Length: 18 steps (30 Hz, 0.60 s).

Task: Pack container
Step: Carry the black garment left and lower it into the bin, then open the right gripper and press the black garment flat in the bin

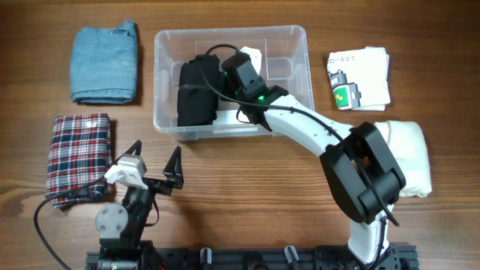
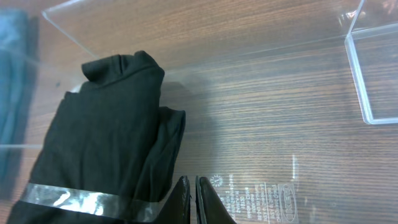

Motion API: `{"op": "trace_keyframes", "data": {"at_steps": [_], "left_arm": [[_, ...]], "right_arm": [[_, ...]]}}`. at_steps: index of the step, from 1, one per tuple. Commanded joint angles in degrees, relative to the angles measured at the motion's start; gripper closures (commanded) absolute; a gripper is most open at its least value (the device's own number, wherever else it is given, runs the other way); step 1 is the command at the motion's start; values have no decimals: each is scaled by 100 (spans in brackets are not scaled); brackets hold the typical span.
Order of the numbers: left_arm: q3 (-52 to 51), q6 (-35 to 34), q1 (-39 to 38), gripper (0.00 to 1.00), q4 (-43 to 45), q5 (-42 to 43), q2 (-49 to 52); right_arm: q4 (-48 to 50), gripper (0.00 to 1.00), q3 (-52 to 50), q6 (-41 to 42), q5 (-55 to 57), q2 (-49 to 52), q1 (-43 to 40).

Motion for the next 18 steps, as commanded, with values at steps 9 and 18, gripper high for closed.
{"op": "trace_keyframes", "data": {"at_steps": [9, 18], "left_arm": [[-28, 114, 46, 0, -7, -13, -15], [-28, 114, 46, 0, -7, -13, -15]], "right_arm": [[-2612, 96, 2131, -1902, -133, 136, -35], [-4638, 96, 4258, -2559, -1075, 212, -369]]}}
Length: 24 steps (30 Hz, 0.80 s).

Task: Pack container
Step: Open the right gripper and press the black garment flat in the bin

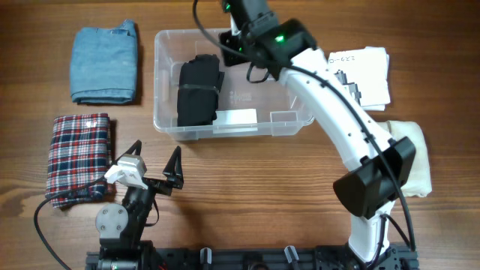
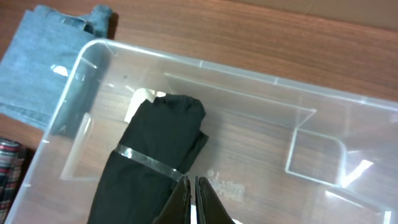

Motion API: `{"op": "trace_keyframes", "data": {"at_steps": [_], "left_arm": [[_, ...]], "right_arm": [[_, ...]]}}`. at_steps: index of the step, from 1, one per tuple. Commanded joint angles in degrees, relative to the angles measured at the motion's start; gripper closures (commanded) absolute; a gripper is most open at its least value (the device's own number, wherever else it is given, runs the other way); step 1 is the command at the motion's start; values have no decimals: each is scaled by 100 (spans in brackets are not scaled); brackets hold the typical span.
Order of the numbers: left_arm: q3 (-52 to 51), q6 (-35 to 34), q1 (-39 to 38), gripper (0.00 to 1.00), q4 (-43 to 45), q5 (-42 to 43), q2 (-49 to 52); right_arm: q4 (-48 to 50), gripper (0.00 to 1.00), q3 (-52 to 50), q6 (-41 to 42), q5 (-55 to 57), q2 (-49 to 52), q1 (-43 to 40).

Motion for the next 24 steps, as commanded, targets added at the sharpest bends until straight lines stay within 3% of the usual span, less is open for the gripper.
{"op": "trace_keyframes", "data": {"at_steps": [1, 13, 24], "left_arm": [[-28, 114, 46, 0, -7, -13, -15], [-28, 114, 46, 0, -9, -13, -15], [-28, 114, 46, 0, -7, -13, -15]], "right_arm": [[-173, 96, 28, -251, -289, 164, -26], [-17, 96, 26, 234, -378, 1718, 92], [144, 96, 26, 457, -693, 2273, 363]]}}
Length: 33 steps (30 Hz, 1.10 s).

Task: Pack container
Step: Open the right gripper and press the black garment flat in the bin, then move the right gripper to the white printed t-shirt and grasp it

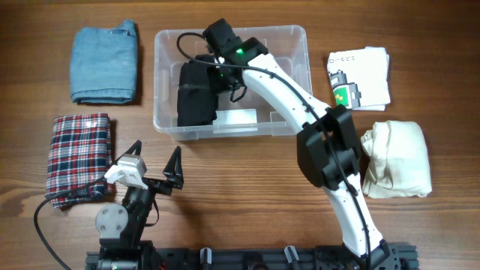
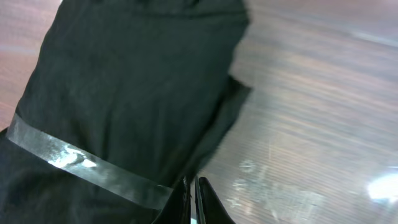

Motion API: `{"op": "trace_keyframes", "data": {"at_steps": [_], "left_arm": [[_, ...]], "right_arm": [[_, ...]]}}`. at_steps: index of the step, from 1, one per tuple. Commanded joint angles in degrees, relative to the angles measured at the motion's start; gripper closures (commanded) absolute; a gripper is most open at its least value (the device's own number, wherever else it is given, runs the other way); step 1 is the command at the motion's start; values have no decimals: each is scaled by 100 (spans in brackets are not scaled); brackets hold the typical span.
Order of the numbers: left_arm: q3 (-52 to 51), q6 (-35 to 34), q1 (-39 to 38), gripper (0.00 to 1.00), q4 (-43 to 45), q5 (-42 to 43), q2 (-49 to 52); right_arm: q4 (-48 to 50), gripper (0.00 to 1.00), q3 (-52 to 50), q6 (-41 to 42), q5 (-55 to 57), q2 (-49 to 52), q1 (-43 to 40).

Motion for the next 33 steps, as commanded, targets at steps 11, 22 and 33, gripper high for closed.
{"op": "trace_keyframes", "data": {"at_steps": [11, 22, 33], "left_arm": [[-28, 114, 46, 0, -9, -13, -15], [-28, 114, 46, 0, -7, -13, -15], [-28, 114, 46, 0, -7, -13, -15]], "right_arm": [[378, 96, 22, 236, -1095, 483, 166], [162, 83, 39, 210, -431, -470, -179], [-2181, 22, 37, -1609, 2699, -3121, -2070]]}}
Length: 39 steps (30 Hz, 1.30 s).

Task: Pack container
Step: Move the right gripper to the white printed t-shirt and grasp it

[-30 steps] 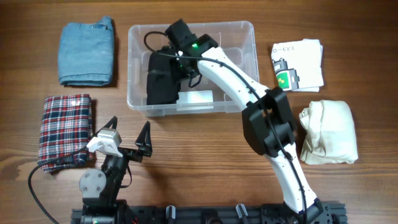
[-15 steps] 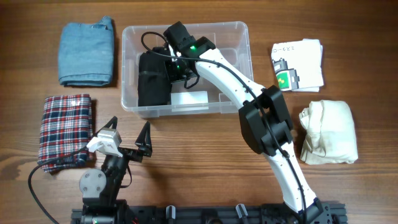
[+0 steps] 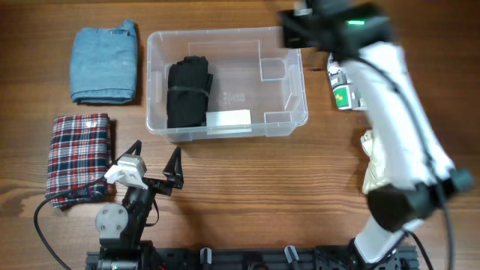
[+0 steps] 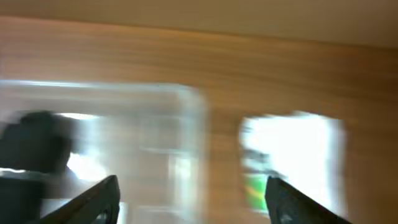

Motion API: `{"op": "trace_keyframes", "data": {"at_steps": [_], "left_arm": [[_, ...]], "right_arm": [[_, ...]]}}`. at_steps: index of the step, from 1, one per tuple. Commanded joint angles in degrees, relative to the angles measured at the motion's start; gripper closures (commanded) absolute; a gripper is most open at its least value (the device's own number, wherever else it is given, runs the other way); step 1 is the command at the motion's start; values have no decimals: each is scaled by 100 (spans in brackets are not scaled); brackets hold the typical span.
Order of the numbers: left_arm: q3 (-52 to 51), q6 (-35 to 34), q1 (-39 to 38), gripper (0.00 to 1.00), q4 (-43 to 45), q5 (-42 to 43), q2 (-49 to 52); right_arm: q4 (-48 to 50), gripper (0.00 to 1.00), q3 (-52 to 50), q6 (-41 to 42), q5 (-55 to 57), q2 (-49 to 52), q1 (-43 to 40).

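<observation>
The clear plastic container (image 3: 292,112) stands at the back middle of the table. A black folded garment (image 3: 187,94) banded with clear tape lies in its left half. My right gripper (image 4: 193,186) is open and empty, high above the container's right end; its view is blurred and shows the container's edge and a white packet (image 4: 292,155). The right arm (image 3: 390,82) reaches over the right side. By the front edge my left gripper (image 3: 156,163) rests open with nothing in it.
Folded blue jeans (image 3: 105,61) lie at the back left, a plaid cloth (image 3: 79,157) at the front left. The white packet with a green label (image 3: 358,75) lies right of the container. A cream cloth (image 3: 379,161) shows partly under the right arm.
My right gripper was shut and low over the black garment; now it is open, high, over the container's right end. The container sits slightly further left. The left arm has not moved.
My right gripper was shut inside the container beside the black garment. Then it was higher over the far rim, still shut. Then it was shut low over the garment. Now it is open and away, and the garment lies in the container's left half.
</observation>
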Motion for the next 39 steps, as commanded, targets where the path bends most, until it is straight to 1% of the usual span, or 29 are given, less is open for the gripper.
{"op": "trace_keyframes", "data": {"at_steps": [1, 3, 6, 8, 10, 12, 13, 14, 15, 17, 21, 26, 31, 33, 37, 39], "left_arm": [[-28, 114, 46, 0, -9, -13, -15], [-28, 114, 46, 0, -7, -13, -15], [-26, 114, 46, 0, -7, -13, -15], [-28, 114, 46, 0, -7, -13, -15], [-26, 114, 46, 0, -7, -13, -15], [-28, 114, 46, 0, -9, -15, -15], [-28, 114, 46, 0, -7, -15, -15], [-28, 114, 46, 0, -7, -13, -15], [-28, 114, 46, 0, -7, -13, -15], [-28, 114, 46, 0, -7, -13, -15], [-28, 114, 46, 0, -7, -13, -15], [-26, 114, 46, 0, -7, -13, -15], [-28, 114, 46, 0, -9, -13, -15], [-28, 114, 46, 0, -7, -13, -15], [-28, 114, 46, 0, -7, -13, -15], [-26, 114, 46, 0, -9, -15, -15]], "right_arm": [[-986, 21, -50, -782, 859, -57, -737], [-1600, 21, -120, -789, 787, -24, -1176], [-1867, 20, -570, -791, 203, -22, -1952], [-1759, 19, -935, -791, 133, -22, -2282], [-1189, 16, -1572, -866, 129, -22, -2616], [-750, 13, -2186, -1145, 116, -9, -2763], [-376, 10, -2568, -1390, 116, -9, -2785], [-173, 10, -2741, -1475, 116, -9, -2787], [444, 9, -3189, -1580, 114, -7, -2782], [1003, 8, -3567, -1668, 26, -7, -2782], [1971, 7, -4197, -2057, -901, -4, -2780], [2610, 6, -4232, -2094, -1563, 9, -2778], [3064, 4, -4232, -2229, -1622, 223, -2522], [3230, 4, -4232, -2347, -1523, 413, -2358], [3510, 4, -4232, -2437, -872, 839, -2122], [3595, 4, -4232, -2435, -793, 990, -2061]]}}
